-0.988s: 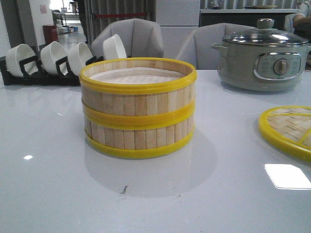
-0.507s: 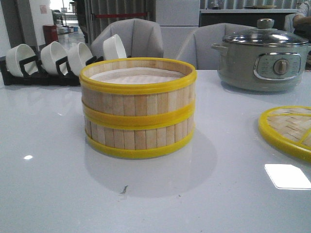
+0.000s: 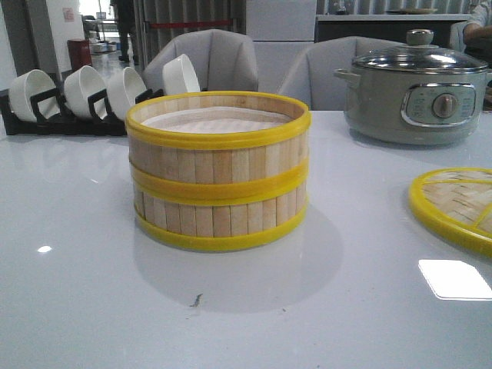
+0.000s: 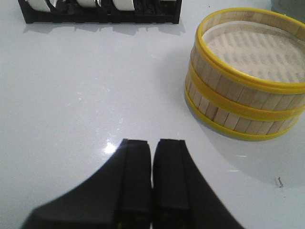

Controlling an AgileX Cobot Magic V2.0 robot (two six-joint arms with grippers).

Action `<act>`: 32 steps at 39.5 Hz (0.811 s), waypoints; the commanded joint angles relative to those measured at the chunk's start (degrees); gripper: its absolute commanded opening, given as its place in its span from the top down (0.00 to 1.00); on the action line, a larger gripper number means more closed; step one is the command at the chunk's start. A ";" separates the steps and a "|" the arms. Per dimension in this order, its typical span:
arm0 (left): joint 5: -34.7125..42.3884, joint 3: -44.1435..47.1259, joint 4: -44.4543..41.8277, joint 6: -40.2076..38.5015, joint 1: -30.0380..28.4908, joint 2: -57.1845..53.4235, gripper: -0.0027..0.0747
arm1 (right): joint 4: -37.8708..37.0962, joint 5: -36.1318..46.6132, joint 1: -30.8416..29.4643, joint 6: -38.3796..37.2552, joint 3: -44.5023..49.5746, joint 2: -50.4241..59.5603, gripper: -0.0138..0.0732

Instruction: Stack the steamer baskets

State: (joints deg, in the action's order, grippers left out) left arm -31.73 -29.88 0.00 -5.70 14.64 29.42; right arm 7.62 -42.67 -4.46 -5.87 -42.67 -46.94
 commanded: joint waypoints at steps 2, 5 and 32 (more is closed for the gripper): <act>4.84 -1.66 0.00 -0.43 -0.07 0.10 0.85 | 0.17 0.83 -0.04 0.53 -1.94 0.26 0.44; 4.84 -1.66 0.00 -0.43 -0.07 0.10 0.85 | 0.17 0.26 -0.04 0.53 -1.94 0.26 0.44; 4.84 -1.66 0.00 -0.43 -0.07 0.10 0.85 | -3.96 5.22 -0.34 0.53 -19.04 -35.62 0.44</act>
State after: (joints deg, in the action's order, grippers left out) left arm -31.73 -29.88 0.00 -5.70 14.64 29.42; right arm 5.15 -40.27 -4.46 -5.87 -56.32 -79.57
